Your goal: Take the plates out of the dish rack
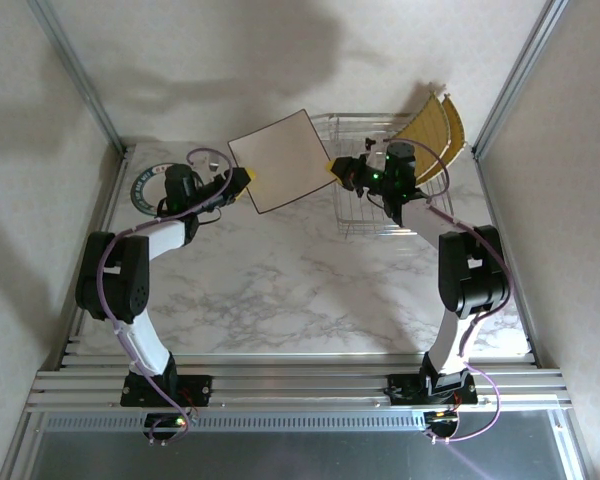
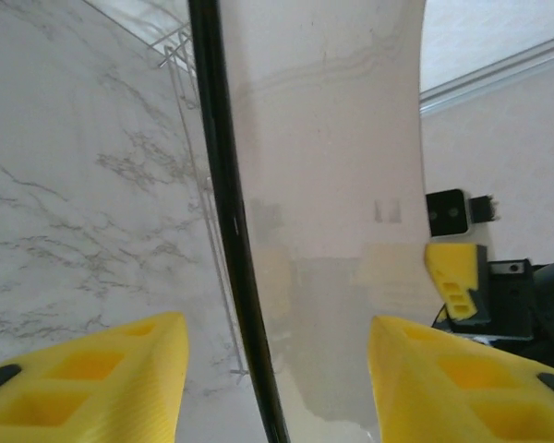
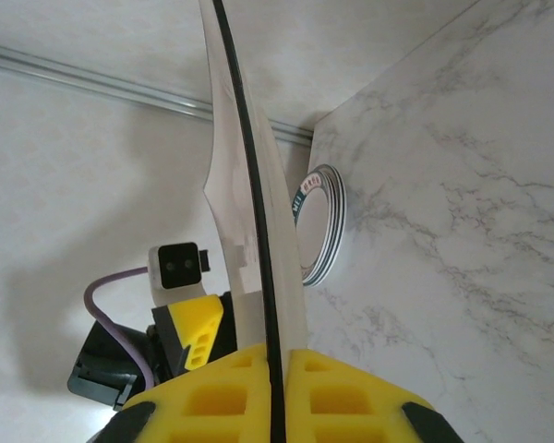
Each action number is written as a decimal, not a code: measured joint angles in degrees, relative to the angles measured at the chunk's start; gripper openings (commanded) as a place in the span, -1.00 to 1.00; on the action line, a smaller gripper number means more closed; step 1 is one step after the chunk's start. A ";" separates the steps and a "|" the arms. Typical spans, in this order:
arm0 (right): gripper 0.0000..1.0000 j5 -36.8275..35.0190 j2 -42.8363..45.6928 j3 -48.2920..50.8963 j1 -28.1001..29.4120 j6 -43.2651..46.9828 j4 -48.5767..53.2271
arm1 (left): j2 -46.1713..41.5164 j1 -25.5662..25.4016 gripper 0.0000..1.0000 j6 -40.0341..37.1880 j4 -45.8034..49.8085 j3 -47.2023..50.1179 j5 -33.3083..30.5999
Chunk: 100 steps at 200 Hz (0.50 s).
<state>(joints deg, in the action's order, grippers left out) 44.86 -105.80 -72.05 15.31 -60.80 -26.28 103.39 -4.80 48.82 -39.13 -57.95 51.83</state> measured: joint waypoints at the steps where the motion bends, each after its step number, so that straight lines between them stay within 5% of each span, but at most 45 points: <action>1: -1.00 0.02 -0.02 -0.02 0.00 0.00 0.07 | 0.00 0.00 -0.01 0.02 -0.02 0.00 0.02; 39: -1.00 0.76 -0.33 -2.84 0.00 2.23 4.98 | 0.70 0.00 -0.36 1.42 -0.96 0.00 1.33; 100: -1.00 4.92 -5.01 -9.81 0.00 4.04 8.17 | 0.70 0.00 -0.54 1.77 -1.36 0.00 2.27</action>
<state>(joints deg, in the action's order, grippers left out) 49.78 -110.80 -81.87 15.31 -56.75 -18.11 104.09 -4.80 50.59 -40.49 -57.95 54.11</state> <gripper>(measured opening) 0.094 0.262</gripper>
